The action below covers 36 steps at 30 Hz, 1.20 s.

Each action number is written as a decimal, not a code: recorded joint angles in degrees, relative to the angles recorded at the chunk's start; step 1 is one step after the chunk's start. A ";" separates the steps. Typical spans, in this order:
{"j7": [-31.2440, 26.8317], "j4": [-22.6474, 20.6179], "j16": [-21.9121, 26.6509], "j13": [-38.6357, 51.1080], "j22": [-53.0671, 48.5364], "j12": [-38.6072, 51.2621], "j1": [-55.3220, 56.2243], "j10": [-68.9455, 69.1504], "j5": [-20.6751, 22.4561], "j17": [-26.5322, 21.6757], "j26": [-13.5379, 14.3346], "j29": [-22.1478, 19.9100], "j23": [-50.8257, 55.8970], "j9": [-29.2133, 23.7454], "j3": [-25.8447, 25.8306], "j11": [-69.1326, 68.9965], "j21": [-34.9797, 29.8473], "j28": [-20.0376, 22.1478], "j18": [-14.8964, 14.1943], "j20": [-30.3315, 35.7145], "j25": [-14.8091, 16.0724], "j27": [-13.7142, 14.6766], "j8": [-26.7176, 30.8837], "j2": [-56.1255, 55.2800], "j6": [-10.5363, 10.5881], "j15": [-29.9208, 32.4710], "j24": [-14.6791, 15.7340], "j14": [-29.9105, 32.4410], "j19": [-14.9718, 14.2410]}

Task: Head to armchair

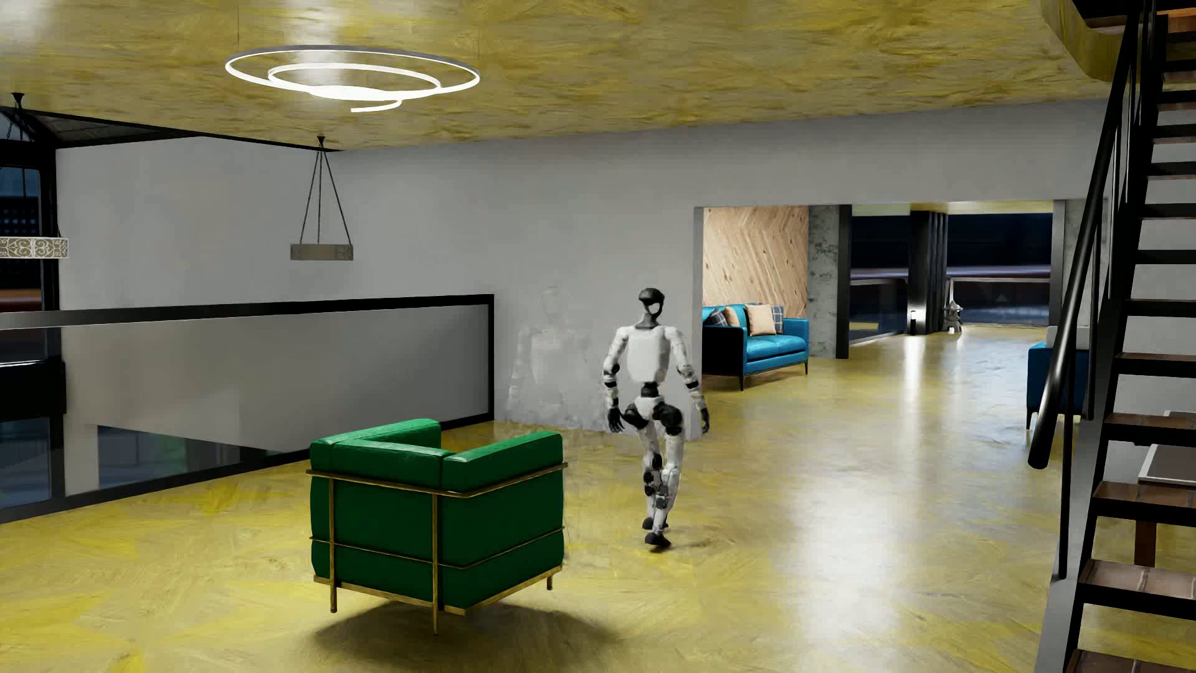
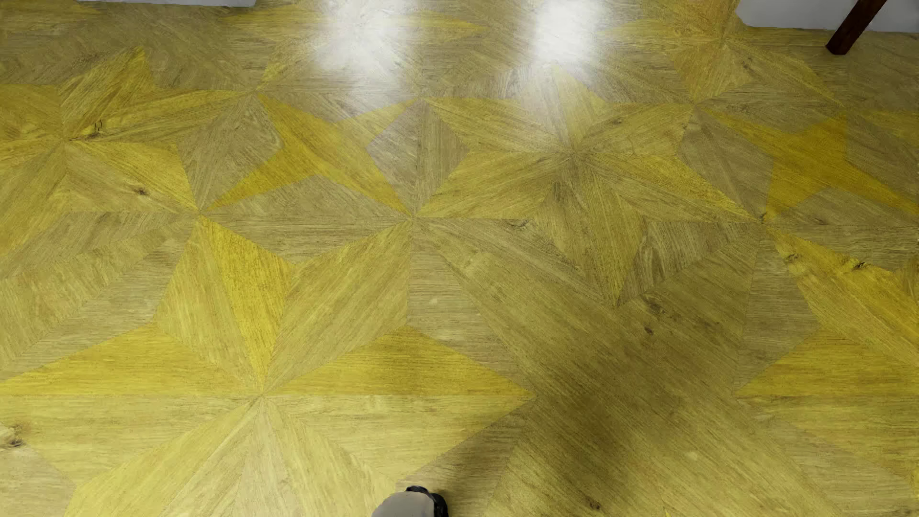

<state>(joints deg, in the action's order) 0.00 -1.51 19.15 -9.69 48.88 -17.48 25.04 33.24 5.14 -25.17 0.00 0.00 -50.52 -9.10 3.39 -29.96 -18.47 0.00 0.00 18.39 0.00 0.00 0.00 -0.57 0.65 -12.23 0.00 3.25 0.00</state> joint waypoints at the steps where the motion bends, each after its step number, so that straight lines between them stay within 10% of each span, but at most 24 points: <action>1: 0.00 0.93 0.17 0.31 0.83 -1.15 -0.59 -7.87 0.11 -0.22 0.00 0.00 0.86 -0.03 1.10 -0.80 0.05 0.00 0.00 0.35 0.00 0.00 0.00 1.31 -0.14 -1.89 0.00 -5.54 0.00; 3: 0.00 4.03 0.06 0.05 2.90 -4.52 -1.68 -13.75 0.64 -0.32 0.00 0.00 2.42 0.13 2.72 -2.56 -0.06 0.00 0.00 1.03 0.00 0.00 0.00 4.36 0.34 -5.78 0.00 -16.15 0.00; 8: 0.00 7.34 -0.59 -4.52 5.71 -11.93 1.73 -8.53 1.50 2.97 0.00 0.00 5.61 2.26 6.08 -2.62 -1.08 0.00 0.00 1.63 0.00 0.00 0.00 15.79 1.01 -15.72 0.00 -10.30 0.00; 11: 0.00 4.69 -0.10 -2.75 10.92 -10.30 6.11 -5.34 -2.75 7.87 0.00 0.00 6.19 3.51 6.05 -16.01 -5.86 0.00 0.00 3.50 0.00 0.00 0.00 12.06 -2.87 7.58 0.00 16.90 0.00; 13: 0.00 -0.20 1.69 -0.68 11.11 -6.42 4.49 -4.32 -3.82 8.62 0.00 0.00 7.46 2.44 5.04 -24.01 -11.45 0.00 0.00 6.62 0.00 0.00 0.00 8.04 -3.02 36.14 0.00 16.60 0.00; 14: 0.00 -2.59 2.51 -0.07 9.69 -4.99 1.99 -5.02 -3.26 7.95 0.00 0.00 8.84 2.16 5.19 -26.57 -13.31 0.00 0.00 5.93 0.00 0.00 0.00 5.74 -2.63 38.31 0.00 11.94 0.00; 17: 0.00 -8.72 4.16 -1.15 3.49 -2.21 -6.52 -6.86 -2.78 6.25 0.00 0.00 6.61 2.25 2.11 -32.16 -9.99 0.00 0.00 -0.06 0.00 0.00 0.00 1.63 -0.94 14.86 0.00 -0.99 0.00; 23: 0.00 -8.37 5.07 -5.41 -4.14 4.05 -19.64 -8.43 -4.61 1.87 0.00 0.00 -7.21 4.25 -3.82 -20.17 -9.59 0.00 0.00 -6.83 0.00 0.00 0.00 -0.67 5.61 -1.90 0.00 -13.27 0.00; 36: 0.00 -1.30 0.91 -16.15 -0.02 5.24 -26.99 -9.71 -8.00 1.80 0.00 0.00 -13.06 3.82 -13.53 -3.79 -5.94 0.00 0.00 -2.33 0.00 0.00 0.00 -5.41 2.82 2.28 0.00 -15.02 0.00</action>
<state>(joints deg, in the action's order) 0.00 -2.80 20.06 -25.84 48.85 -12.24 -1.95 23.53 -2.86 -23.37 0.00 0.00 -63.58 -5.29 -10.14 -33.75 -24.41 0.00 0.00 16.05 0.00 0.00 0.00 -5.98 3.47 -9.95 0.00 -11.77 0.00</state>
